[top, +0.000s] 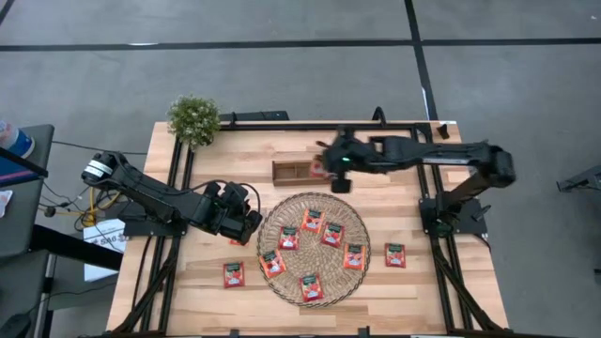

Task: Pick & Place Tea
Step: Put the orange tea bag into the wooden organizer

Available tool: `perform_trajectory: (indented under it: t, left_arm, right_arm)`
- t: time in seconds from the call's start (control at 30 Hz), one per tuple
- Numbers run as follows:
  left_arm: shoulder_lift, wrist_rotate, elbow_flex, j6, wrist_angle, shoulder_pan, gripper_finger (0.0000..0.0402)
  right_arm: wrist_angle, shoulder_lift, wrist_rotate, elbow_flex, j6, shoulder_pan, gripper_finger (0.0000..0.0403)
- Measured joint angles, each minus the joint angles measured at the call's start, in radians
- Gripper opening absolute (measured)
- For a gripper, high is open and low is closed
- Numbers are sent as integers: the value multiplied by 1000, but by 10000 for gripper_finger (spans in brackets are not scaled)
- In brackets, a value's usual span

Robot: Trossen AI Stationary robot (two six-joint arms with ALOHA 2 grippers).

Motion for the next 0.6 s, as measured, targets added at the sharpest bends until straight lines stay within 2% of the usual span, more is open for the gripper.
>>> perform_trajectory:
  t: [0.3,0.47,0.6]
  left_arm:
    - [0,-16,0,0,-23,0,87]
    - [0,-40,0,0,-26,0,87]
    - [0,-64,0,-1,-27,0,87]
  right_arm:
    - [36,270,30,135,-87,-53,0]
    - [49,379,147,160,-95,-62,0]
    - [48,445,186,165,-97,-74,0]
